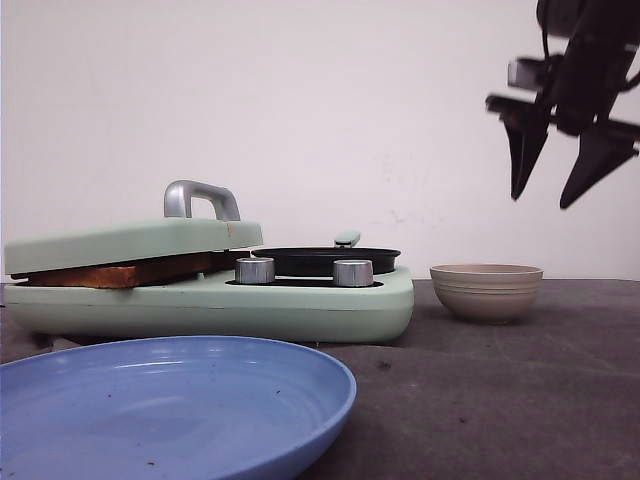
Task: Make breakfast with bread and shrimp
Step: 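Lower the right gripper onto the rim of the shrimp bowl and grasp it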
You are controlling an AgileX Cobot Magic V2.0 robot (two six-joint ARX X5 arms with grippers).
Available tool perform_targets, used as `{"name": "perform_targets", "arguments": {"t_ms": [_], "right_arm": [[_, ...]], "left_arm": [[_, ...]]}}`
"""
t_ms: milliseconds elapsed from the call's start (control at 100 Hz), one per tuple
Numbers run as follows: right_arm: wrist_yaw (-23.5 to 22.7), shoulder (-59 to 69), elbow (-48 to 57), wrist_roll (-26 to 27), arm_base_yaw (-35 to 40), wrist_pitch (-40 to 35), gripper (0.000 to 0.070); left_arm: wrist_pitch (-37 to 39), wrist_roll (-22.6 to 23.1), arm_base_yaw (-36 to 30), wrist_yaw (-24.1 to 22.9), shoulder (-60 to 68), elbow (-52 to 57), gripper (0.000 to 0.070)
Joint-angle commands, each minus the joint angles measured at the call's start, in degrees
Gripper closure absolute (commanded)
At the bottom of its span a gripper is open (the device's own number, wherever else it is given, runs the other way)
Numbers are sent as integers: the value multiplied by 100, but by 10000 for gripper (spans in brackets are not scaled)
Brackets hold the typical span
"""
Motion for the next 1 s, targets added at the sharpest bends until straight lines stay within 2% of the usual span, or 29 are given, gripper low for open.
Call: {"name": "perform_targets", "arguments": {"t_ms": [0,620,990], "right_arm": [[0,269,184,-85,-31,33,341],[-302,1204,225,-48,-197,494,342],[-317,1504,225,-11,-149,634,342]], "left_arm": [[57,57,-2,4,9,24,311],[-13,55,0,4,9,24,311],[-107,57,0,2,9,24,311]]}}
